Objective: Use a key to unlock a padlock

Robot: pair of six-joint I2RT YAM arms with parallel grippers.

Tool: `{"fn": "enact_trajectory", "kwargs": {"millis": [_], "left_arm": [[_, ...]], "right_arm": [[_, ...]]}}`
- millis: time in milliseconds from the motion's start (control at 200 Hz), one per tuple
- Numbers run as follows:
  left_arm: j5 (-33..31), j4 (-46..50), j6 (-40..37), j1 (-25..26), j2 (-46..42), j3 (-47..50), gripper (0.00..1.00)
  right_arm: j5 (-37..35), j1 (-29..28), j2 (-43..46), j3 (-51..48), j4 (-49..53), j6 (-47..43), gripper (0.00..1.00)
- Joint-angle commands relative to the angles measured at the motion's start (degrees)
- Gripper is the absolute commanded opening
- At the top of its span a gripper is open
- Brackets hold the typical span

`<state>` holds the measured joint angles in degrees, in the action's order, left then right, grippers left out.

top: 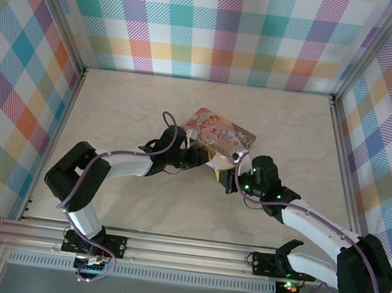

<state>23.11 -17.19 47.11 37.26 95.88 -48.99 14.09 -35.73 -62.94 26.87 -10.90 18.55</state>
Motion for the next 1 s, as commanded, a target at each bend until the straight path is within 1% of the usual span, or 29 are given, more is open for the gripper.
{"fn": "enact_trajectory", "kwargs": {"millis": [0,330,730,885,995], "left_arm": [[1.94,2.13,1.9,0.71,-3.21,-2.55,0.24],[0.45,5.23,2.87,1.32,-5.17,-2.87,0.23],[-0.26,5.41,4.49,3.12,-5.22,-2.92,0.22],[-0.35,5.49,4.62,3.67,-5.37,-2.78,0.22],[-0.46,5.89,4.57,3.73,-5.66,-2.83,0.22]], "right_arm": [[-3.02,-0.88,-0.72,-2.14,-4.54,-2.44,0.0],[-5.65,-1.98,-4.02,-3.93,-7.87,-4.4,0.0],[-7.8,-3.07,-8.8,-1.17,-9.65,-4.63,0.0],[-9.4,-3.12,-9.57,-0.46,-9.11,-6.01,0.0],[-8.96,-3.06,-9.75,-0.28,-9.45,-6.09,0.0]]}}
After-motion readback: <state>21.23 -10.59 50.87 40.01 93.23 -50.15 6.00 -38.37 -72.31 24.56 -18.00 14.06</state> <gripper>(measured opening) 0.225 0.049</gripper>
